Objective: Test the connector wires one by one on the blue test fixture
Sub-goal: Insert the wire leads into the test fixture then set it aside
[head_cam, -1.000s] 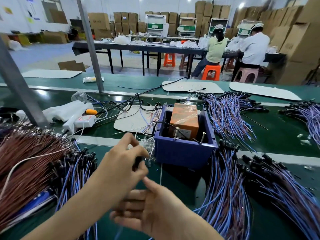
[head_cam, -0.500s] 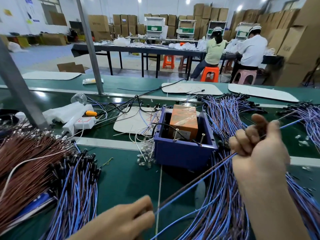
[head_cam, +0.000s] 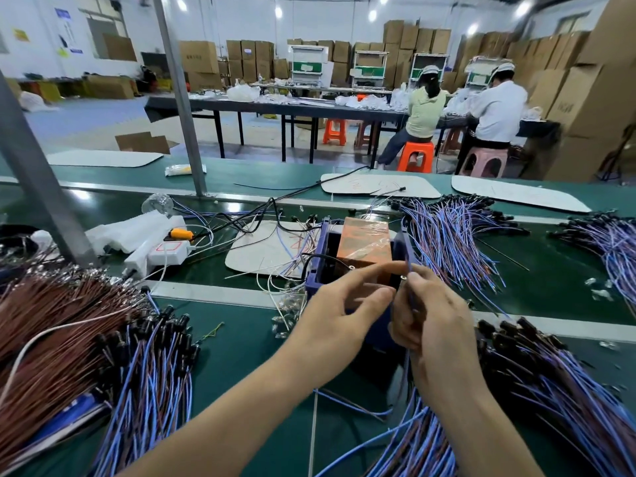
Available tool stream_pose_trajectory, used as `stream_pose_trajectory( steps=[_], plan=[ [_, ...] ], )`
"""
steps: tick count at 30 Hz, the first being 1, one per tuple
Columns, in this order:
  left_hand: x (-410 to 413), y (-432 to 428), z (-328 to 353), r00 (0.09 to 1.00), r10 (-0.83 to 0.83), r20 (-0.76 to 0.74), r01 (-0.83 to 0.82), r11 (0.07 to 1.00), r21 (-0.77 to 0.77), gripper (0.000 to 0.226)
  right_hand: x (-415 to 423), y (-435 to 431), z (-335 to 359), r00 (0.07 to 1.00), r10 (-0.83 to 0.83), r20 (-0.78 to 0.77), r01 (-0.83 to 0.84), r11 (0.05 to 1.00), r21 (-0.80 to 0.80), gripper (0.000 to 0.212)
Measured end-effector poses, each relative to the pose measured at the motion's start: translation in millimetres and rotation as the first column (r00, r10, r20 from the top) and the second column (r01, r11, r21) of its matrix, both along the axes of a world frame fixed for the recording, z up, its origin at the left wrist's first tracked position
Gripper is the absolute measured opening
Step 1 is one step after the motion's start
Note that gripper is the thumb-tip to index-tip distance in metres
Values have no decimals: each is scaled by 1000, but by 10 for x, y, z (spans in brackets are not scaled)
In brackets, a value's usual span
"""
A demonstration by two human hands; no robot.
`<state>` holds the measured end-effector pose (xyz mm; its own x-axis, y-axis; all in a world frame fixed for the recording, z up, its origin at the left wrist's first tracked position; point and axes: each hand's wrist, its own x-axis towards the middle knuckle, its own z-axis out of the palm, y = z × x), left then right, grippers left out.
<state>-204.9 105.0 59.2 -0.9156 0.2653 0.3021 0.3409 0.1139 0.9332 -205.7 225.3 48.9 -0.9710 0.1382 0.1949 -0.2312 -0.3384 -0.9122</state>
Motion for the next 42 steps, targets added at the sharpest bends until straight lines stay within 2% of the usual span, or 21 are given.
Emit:
stream_pose_trajectory(
  steps=[4, 8, 13, 16, 18, 24, 26, 29, 30, 31, 32, 33, 34, 35, 38, 42],
  plan=[
    [-20, 147, -52, 993, 14, 118, -36, 981, 189, 20, 22, -23, -22, 998, -33, 53, 34, 999, -25, 36],
    [-71, 173, -94, 987, 38, 156, -83, 951, 299, 9, 49, -16, -24, 997, -65, 31, 62, 996, 65, 20],
    [-106, 144, -103, 956, -82, 281, -44, 908, 416, 9, 75, 7, -48, 994, -106, 20, 102, 985, 139, 15],
    [-127, 121, -103, 939, -93, 331, -33, 933, 357, 7, 93, 6, -46, 995, -93, 44, 89, 993, 83, 22],
    [-139, 119, -110, 934, -101, 342, -22, 941, 338, 7, 100, 5, -29, 996, -26, 80, 29, 999, -30, 15],
    [-158, 167, -129, 925, -190, 328, 12, 879, 476, 14, 82, 45, 2, 982, 103, 159, -58, 962, -265, 6],
    [-167, 156, -146, 930, -173, 324, 3, 885, 466, 4, 57, 93, 9, 973, 120, 195, -61, 957, -284, 10],
    [-242, 5, -178, 905, -121, 407, -105, 865, 491, 14, -40, 287, 12, 974, 39, 223, 8, 978, -207, 4],
    [-270, -74, -177, 898, -94, 429, -137, 868, 477, 13, -85, 368, -5, 975, -3, 223, 34, 991, -132, 6],
    [-304, -160, -187, 908, -8, 419, -169, 908, 384, 12, -132, 443, -38, 972, -53, 227, 57, 998, -11, 12],
    [-347, -241, -212, 926, 126, 356, -205, 960, 192, 12, -174, 506, -82, 969, -106, 223, 75, 987, 141, 16],
    [-393, -305, -251, 938, 252, 239, -252, 967, -33, 13, -214, 550, -134, 964, -159, 212, 93, 952, 291, 17],
    [-428, -345, -280, 940, 327, 100, -299, 928, -221, 14, -248, 576, -189, 961, -203, 186, 111, 904, 413, 18],
    [-455, -360, -295, 935, 355, -14, -339, 881, -330, 15, -282, 578, -236, 960, -234, 154, 129, 859, 496, 17],
    [-492, -335, -297, 920, 350, -175, -391, 842, -373, 11, -362, 548, -343, 950, -299, 96, 183, 776, 604, 16],
    [-566, -312, -322, 896, 367, -251, -440, 817, -374, 12, -421, 535, -409, 938, -340, 72, 228, 760, 609, 15]
  ],
)
